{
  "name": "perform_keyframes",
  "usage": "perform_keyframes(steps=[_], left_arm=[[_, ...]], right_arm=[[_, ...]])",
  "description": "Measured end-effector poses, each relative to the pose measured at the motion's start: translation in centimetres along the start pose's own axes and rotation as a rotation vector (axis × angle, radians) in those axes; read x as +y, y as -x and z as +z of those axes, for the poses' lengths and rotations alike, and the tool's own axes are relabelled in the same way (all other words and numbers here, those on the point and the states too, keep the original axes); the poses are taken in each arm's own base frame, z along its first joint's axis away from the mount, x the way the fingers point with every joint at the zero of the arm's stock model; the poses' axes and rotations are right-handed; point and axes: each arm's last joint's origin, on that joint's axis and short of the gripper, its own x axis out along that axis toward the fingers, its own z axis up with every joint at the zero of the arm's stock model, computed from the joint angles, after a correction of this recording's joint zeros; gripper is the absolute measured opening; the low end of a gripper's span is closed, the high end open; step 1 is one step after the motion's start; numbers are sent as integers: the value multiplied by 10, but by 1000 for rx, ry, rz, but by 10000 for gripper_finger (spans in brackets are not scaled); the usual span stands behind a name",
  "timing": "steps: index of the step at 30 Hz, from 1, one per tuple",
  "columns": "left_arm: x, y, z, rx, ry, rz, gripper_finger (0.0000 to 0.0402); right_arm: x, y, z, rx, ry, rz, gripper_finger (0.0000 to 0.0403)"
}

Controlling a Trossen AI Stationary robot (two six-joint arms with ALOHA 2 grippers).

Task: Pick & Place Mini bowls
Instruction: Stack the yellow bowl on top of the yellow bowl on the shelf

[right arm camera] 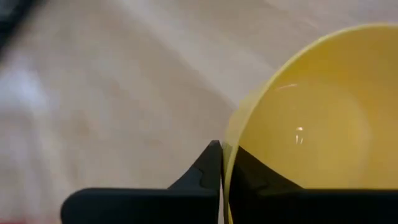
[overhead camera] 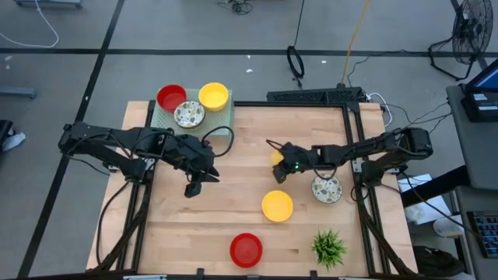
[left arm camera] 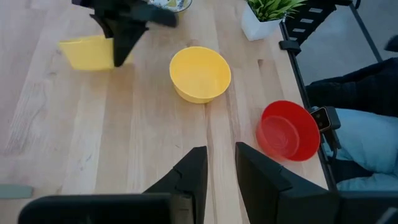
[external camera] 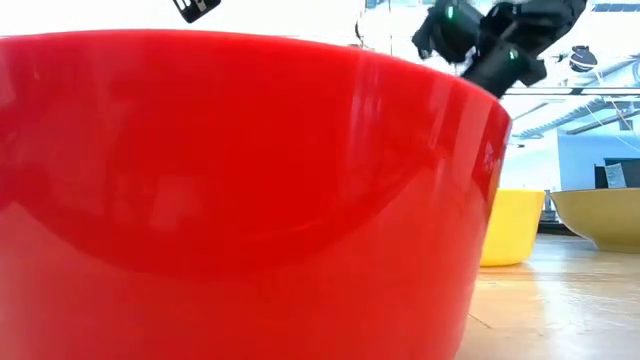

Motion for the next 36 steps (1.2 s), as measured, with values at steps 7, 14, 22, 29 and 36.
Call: perform_keyframes(steps=[7, 14, 22, 29, 36], left_arm=[[0, 0, 0, -2, 1, 0, 86], [0, 0, 0, -3, 39, -1, 86], [0, 0, 0, -2, 63, -4, 86], [0, 0, 0, 0, 64, -6, 86], [0, 0, 0, 0, 64, -6, 86]], right_arm=[[49, -11, 8, -47, 173, 33, 1], [75, -51, 14, -11, 274, 2, 0], [91, -89, 15, 76, 354, 32, 0], [85, -94, 9, 132, 366, -16, 10], [84, -94, 8, 147, 374, -25, 49]])
